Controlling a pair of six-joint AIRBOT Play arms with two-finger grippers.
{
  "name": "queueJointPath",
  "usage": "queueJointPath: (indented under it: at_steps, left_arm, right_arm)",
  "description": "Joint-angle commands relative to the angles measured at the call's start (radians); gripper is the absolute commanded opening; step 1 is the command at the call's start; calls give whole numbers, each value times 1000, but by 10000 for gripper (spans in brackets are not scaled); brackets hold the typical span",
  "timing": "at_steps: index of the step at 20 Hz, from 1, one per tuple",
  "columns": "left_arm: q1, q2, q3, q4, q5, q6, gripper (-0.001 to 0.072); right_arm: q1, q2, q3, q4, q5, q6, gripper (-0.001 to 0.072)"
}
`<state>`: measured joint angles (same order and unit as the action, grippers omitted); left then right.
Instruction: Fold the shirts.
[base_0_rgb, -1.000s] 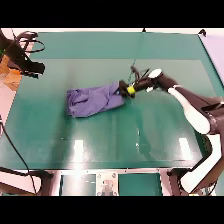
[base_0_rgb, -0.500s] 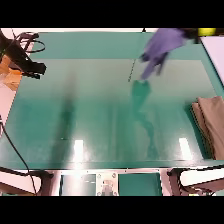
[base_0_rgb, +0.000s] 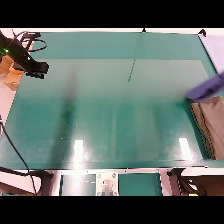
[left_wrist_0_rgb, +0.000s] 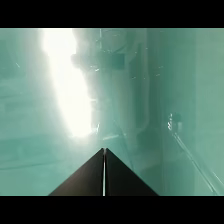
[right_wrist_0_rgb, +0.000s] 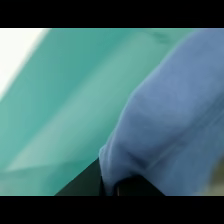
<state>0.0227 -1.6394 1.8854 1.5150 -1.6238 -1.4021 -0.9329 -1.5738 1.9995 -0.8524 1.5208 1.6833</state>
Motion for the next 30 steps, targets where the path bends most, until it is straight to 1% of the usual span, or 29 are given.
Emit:
queueJointPath:
  at_steps: [1,2,4,6,10,14,15,16,17,19,20,21,22,23,26,28,30]
  left_arm:
    - [1,1,0,-9,0,-3,23]
    - [1,1,0,-12,-2,-3,23]
    - [1,1,0,-25,-11,-2,23]
    - [1,1,0,-34,-17,5,23]
    - [1,1,0,-35,-23,27,23]
    - [1,1,0,-35,-36,50,23]
    - [1,1,0,-35,-35,50,23]
    - [1,1,0,-35,-35,50,23]
    - [1,1,0,-35,-34,50,23]
    - [1,1,0,-39,0,50,23]
    - [1,1,0,-39,13,50,23]
    - [1,2,0,-53,14,49,23]
    - [1,7,0,-87,7,49,23]
    - [-1,18,0,-119,4,50,22]
    - [-1,109,-58,-170,16,38,22]
    - [-1,212,-180,-180,30,22,22]
    - [-1,339,-364,-196,79,8,22]
  right_arm:
    - [-115,11,-2,-230,151,18,16]
    - [-120,16,-2,-291,196,19,17]
    - [-119,32,-5,-466,312,27,16]
    - [-120,101,-82,-565,320,72,16]
    - [-133,230,-390,-726,320,76,18]
    - [-137,250,-688,-872,297,87,19]
    - [-137,250,-745,-888,266,90,117]
    - [-137,249,-788,-887,249,90,436]
    - [-137,247,-814,-887,245,96,626]
    - [-122,237,-800,-851,245,116,624]
    - [-102,237,-774,-805,243,116,551]
    - [-70,237,-734,-741,235,111,167]
    - [-29,238,-690,-679,214,98,57]
    - [24,238,-637,-620,191,86,17]
    - [207,262,-533,-486,90,77,16]
    - [330,308,-561,-457,14,67,16]
    - [457,393,-680,-455,-42,49,16]
